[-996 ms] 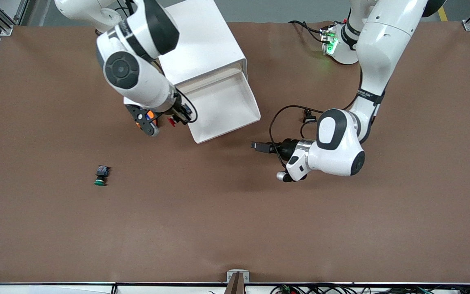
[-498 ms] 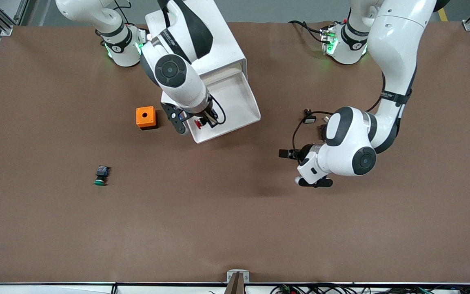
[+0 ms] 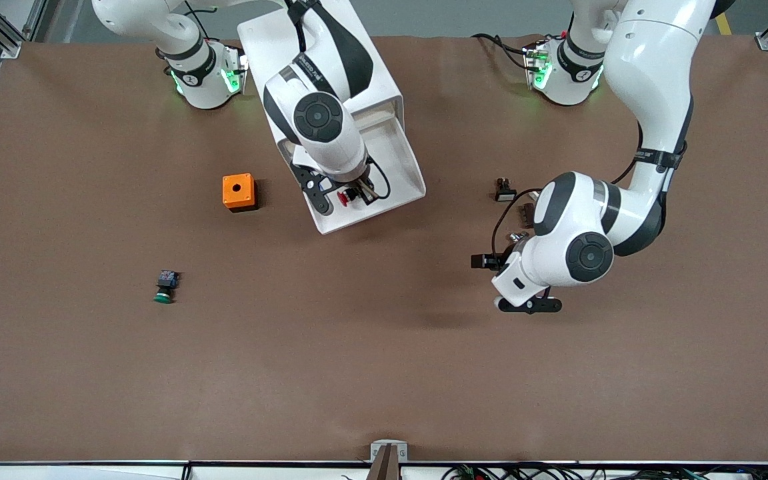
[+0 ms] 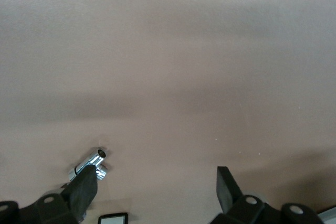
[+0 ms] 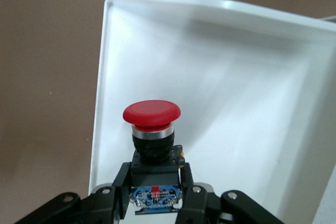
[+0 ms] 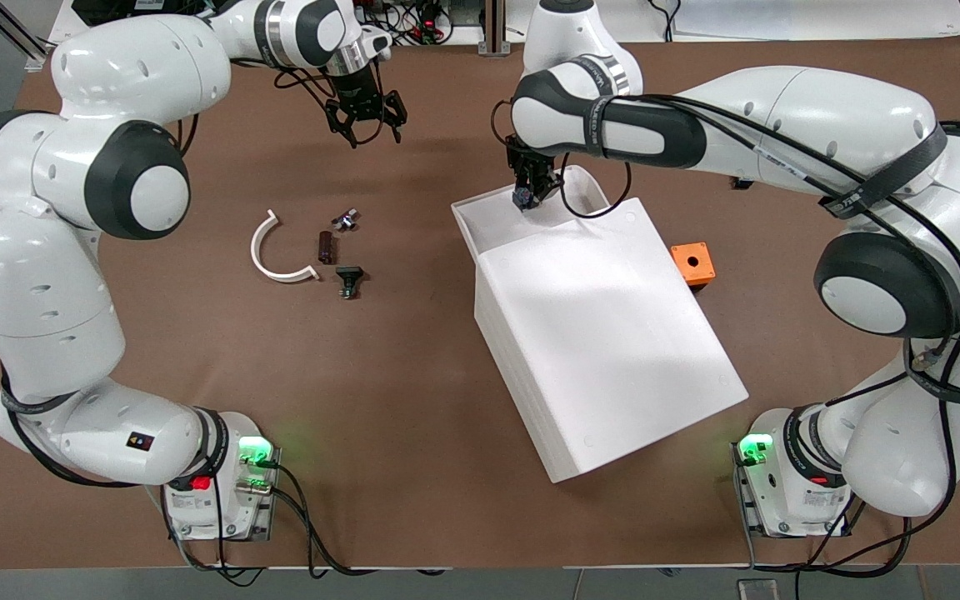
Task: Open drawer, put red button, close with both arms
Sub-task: 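Carry the red button into the open drawer and open the right gripper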
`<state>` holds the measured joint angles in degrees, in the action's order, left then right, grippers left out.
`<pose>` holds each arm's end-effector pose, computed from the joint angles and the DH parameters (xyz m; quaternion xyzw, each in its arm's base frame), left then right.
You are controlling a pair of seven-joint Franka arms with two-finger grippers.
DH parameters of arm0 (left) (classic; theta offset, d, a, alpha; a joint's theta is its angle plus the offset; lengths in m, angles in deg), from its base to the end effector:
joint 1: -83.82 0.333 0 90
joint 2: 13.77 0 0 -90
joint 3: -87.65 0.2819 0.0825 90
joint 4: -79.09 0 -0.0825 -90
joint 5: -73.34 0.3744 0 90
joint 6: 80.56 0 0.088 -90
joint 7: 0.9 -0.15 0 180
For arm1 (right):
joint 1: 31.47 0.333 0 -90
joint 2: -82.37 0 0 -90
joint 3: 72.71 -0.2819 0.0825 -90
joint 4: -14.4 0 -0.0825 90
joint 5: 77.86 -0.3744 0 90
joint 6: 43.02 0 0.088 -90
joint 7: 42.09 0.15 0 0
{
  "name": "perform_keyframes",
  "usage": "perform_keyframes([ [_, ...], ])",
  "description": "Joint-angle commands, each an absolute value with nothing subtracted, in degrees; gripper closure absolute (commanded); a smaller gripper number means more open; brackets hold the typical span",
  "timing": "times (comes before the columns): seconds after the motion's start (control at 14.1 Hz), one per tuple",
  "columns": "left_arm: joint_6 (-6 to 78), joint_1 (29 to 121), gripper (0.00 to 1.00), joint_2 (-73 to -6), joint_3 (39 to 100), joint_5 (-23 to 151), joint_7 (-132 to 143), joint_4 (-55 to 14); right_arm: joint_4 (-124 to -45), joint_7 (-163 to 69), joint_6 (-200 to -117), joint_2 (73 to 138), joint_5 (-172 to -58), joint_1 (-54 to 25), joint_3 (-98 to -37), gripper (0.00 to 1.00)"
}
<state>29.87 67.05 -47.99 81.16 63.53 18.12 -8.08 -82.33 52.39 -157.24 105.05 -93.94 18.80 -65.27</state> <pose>0.5911 -0.2675 0.2358 0.9895 0.0073 -0.1269 0.0682 0.4381 0.4502 0.2959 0.8675 -0.4854 -0.1085 0.0030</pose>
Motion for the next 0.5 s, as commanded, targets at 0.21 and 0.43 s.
perform_keyframes([
  [0.21, 32.3, 66.2, 0.0, -48.0, 80.9, 65.0, 29.4, -7.6, -82.1, 53.1, -158.2, 106.9, -95.3, 20.3, -64.5, 0.66],
  [0.43, 33.0, 64.1, 0.0, -48.0, 80.8, 65.6, 34.5, -7.9, -81.8, 53.1, -158.1, 106.9, -95.2, 20.2, -64.5, 0.11],
])
